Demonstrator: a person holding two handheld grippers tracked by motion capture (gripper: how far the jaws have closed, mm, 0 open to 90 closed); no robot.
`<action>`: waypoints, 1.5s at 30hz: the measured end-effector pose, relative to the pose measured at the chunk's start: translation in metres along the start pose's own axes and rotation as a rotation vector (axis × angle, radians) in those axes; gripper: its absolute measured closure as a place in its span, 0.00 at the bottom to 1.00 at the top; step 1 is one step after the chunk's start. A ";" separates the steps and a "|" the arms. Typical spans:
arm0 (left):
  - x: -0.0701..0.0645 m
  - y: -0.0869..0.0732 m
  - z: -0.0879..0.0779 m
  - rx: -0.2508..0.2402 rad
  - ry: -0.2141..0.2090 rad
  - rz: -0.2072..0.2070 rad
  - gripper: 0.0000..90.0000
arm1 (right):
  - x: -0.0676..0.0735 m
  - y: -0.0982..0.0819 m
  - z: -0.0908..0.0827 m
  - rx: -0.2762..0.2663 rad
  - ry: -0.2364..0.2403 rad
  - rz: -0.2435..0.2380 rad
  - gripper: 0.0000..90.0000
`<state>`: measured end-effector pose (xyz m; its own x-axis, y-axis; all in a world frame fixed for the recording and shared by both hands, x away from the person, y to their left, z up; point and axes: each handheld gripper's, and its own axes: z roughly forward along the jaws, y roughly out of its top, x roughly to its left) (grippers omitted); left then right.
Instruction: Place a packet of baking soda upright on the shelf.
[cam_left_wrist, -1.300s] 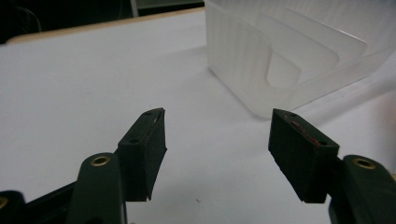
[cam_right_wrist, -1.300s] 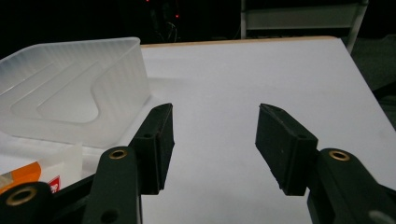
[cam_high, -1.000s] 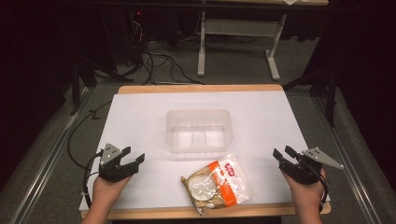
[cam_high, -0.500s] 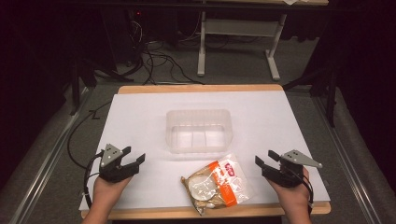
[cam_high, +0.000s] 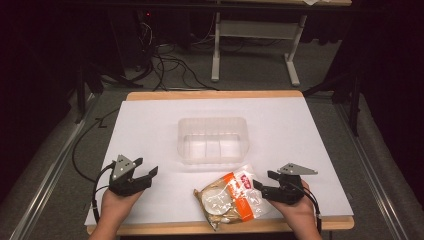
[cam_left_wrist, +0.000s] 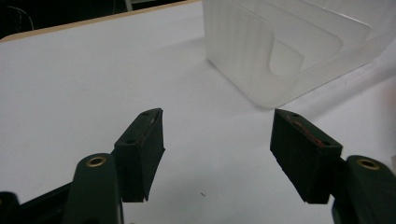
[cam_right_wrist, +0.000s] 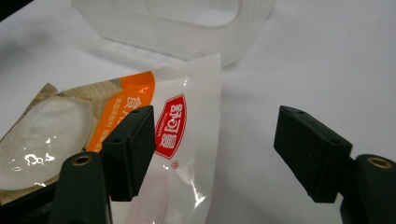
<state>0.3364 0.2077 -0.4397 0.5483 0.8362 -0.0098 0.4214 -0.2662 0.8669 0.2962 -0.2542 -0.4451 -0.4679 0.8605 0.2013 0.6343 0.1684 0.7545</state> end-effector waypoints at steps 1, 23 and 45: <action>0.000 0.000 0.000 0.000 0.000 0.002 0.39 | 0.000 0.000 0.002 0.006 0.006 -0.003 0.31; -0.004 0.000 0.002 0.016 -0.002 0.037 0.39 | 0.003 -0.005 0.016 0.097 0.173 0.033 0.54; -0.006 0.000 0.003 0.025 -0.003 0.056 0.39 | 0.010 0.005 -0.005 -0.019 0.179 -0.059 1.00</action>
<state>0.3348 0.2011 -0.4414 0.5736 0.8183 0.0374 0.4079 -0.3249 0.8533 0.2917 -0.2473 -0.4359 -0.6070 0.7500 0.2630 0.5918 0.2056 0.7795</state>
